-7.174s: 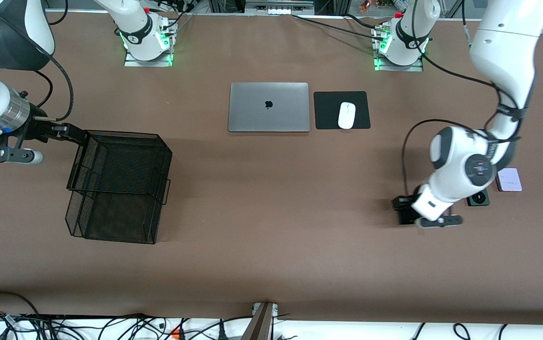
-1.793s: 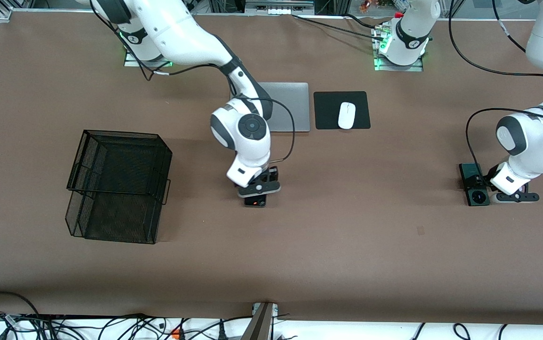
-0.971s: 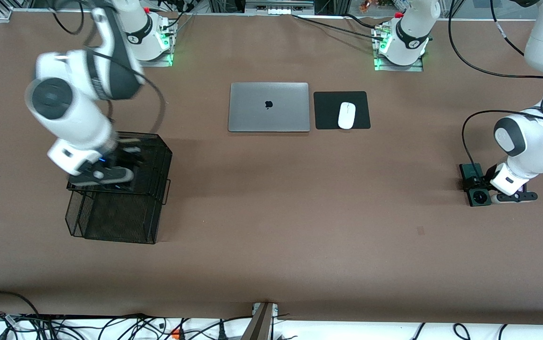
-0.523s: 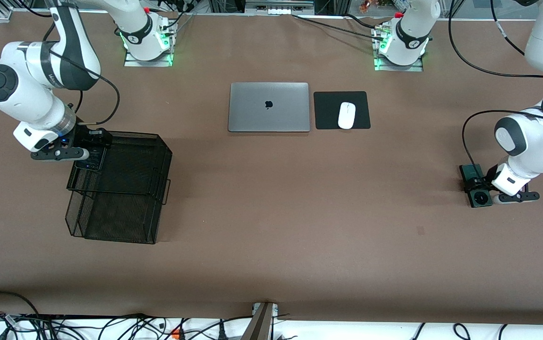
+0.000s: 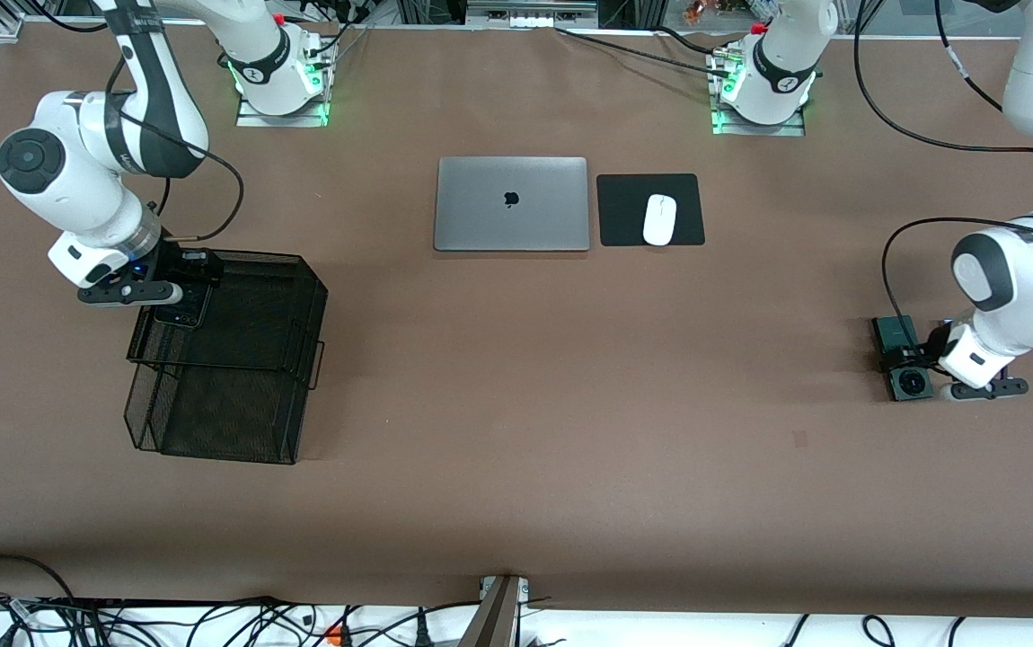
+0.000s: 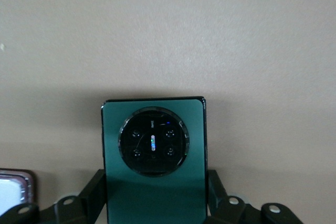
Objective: Place phones with both arms
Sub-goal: 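Carry the green phone to the middle while the right gripper leaves the basket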
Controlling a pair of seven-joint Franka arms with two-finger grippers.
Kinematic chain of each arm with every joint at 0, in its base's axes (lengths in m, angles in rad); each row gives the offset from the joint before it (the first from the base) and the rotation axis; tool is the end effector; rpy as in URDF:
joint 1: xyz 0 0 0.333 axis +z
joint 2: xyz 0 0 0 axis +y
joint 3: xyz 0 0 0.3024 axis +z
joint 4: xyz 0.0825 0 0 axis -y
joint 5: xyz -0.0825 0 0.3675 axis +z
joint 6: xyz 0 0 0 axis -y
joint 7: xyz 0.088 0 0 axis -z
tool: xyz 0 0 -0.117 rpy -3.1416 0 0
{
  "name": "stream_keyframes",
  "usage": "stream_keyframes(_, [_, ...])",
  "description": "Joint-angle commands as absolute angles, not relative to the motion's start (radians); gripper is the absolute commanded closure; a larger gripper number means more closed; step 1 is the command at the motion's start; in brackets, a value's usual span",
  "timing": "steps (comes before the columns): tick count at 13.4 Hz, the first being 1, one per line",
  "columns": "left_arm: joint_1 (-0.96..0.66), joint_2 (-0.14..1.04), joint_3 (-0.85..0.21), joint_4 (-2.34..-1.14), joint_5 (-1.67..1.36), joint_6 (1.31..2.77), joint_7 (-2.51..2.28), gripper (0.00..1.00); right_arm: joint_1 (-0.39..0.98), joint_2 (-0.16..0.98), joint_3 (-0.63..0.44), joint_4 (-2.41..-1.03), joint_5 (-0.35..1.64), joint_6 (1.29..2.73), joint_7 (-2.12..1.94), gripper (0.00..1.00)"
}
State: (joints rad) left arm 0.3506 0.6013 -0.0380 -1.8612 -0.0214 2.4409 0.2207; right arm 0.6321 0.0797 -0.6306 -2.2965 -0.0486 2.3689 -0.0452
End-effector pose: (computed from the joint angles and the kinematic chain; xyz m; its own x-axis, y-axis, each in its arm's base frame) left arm 0.5894 0.1912 0.1829 0.9934 0.1143 -0.0135 0.1148 -0.9926 0.0388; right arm 0.5080 -0.0004 0.3102 0.9965 0.0831 0.0021 0.0826 -0.9933 0.0812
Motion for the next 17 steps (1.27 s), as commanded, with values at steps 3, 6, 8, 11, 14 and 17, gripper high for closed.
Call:
stream_keyframes(3, [0.278,0.607,-0.044,-1.757,-0.045,2.313,0.218,1.00,0.620,0.112,-0.649,-2.303,-0.037,2.390,-0.052,0.75])
stream_keyframes(6, [0.148,0.609,-0.044,-1.724,-0.049,2.290,0.198,1.00,0.620,0.117,-0.649,-2.301,-0.017,2.395,-0.052,0.28])
stream_keyframes(8, [0.053,0.609,-0.043,-1.723,-0.048,2.290,0.120,1.00,0.620,0.117,-0.649,-2.299,-0.011,2.395,-0.051,0.02])
stream_keyframes(11, [-0.102,0.607,-0.043,-1.720,-0.043,2.267,-0.045,1.00,0.620,0.117,-0.649,-2.296,-0.009,2.393,-0.049,0.01])
stream_keyframes(14, [-0.277,0.636,-0.043,-1.642,-0.040,2.232,-0.327,1.00,0.620,0.114,-0.649,-2.267,-0.009,2.385,-0.046,0.01])
stream_keyframes(17, [-0.437,0.716,-0.043,-1.521,-0.040,2.221,-0.568,1.00,0.620,0.100,-0.650,-2.202,-0.009,2.308,-0.046,0.01])
